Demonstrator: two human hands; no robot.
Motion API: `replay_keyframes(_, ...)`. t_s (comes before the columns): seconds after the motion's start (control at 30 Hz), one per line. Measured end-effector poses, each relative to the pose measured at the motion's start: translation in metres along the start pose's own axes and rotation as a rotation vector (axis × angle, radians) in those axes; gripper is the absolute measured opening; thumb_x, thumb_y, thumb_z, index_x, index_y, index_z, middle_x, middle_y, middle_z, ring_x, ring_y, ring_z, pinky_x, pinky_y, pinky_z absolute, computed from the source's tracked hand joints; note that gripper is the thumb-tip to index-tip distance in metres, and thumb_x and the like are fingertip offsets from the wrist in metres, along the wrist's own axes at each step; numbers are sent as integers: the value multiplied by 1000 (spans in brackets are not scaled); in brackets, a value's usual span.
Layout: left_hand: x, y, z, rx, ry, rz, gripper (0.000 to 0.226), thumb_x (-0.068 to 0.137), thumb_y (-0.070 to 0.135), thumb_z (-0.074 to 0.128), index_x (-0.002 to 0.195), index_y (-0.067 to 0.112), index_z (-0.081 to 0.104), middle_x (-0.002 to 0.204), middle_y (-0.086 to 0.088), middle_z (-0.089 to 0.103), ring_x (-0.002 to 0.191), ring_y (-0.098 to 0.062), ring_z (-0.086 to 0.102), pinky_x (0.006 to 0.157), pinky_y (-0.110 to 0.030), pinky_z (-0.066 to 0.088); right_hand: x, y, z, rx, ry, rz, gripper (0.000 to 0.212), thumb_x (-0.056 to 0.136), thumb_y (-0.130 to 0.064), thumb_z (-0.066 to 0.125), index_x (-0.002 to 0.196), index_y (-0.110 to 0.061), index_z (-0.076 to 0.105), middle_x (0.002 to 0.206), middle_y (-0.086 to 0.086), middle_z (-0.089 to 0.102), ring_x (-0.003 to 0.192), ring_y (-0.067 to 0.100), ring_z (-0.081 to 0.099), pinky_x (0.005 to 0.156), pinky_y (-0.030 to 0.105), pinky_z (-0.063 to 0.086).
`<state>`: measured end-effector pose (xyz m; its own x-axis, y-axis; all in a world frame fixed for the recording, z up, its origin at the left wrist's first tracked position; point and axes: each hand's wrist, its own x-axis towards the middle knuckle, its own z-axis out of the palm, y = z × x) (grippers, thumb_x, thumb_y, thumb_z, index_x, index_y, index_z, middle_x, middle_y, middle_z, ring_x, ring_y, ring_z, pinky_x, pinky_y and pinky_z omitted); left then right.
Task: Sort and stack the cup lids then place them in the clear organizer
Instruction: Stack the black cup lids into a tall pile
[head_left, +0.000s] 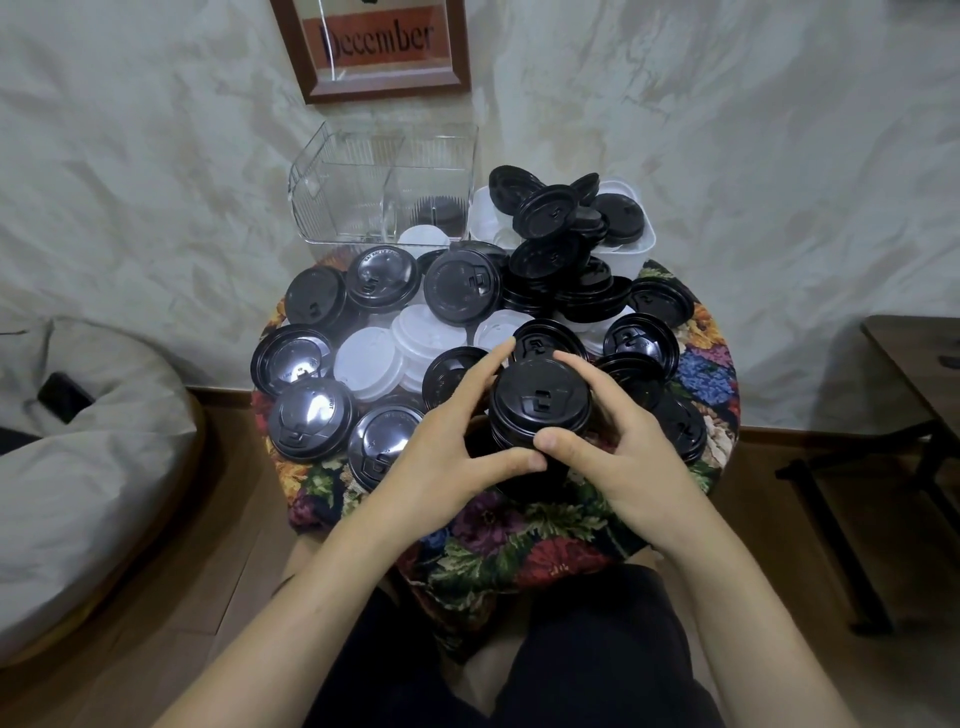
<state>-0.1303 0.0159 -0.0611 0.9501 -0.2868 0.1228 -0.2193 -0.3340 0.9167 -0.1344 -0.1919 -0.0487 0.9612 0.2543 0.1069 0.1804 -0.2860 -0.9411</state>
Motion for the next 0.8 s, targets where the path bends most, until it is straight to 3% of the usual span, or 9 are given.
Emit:
replay_keyframes(0.13,-1,2,-3,-11,-29,12,87,86,35,83,157,48,33,147,24,56,137,-1,52,119,-42,39,1,-3,-3,1,-38,4,71,88,-47,70,153,-41,43,134,-35,60,126,-13,54,98,6,42)
replay_keyframes(0.23,-1,3,-3,-7,-50,11,84,89,37,81,156,50,32,148,27,53,139,1,49,120,-41,37,0,-3,-1,32,-27,14,66,92,-44,66,153,-40,42,137,-33,58,126,-14,53,95,3,40)
replay_keyframes(0.37,-1,2,-2,-5,-38,27,78,90,55,71,157,48,32,151,26,50,141,0,47,120,-42,37,-1,2,-1,10,-32,4,65,93,-50,63,154,-46,39,146,-29,53,134,-11,48,106,10,40)
replay_keyframes(0.43,-1,2,-1,-14,-28,28,75,90,54,69,156,48,33,150,24,51,141,-2,48,120,-43,38,-1,3,-2,10,-43,1,66,93,-52,61,154,-47,37,147,-31,51,135,-11,47,108,11,39)
replay_keyframes(0.8,0,-3,4,64,5,1,94,81,39,86,155,53,30,145,26,56,134,2,53,118,-39,40,-1,8,0,14,-49,-15,67,94,-41,64,155,-38,38,138,-37,54,132,-11,49,103,6,38)
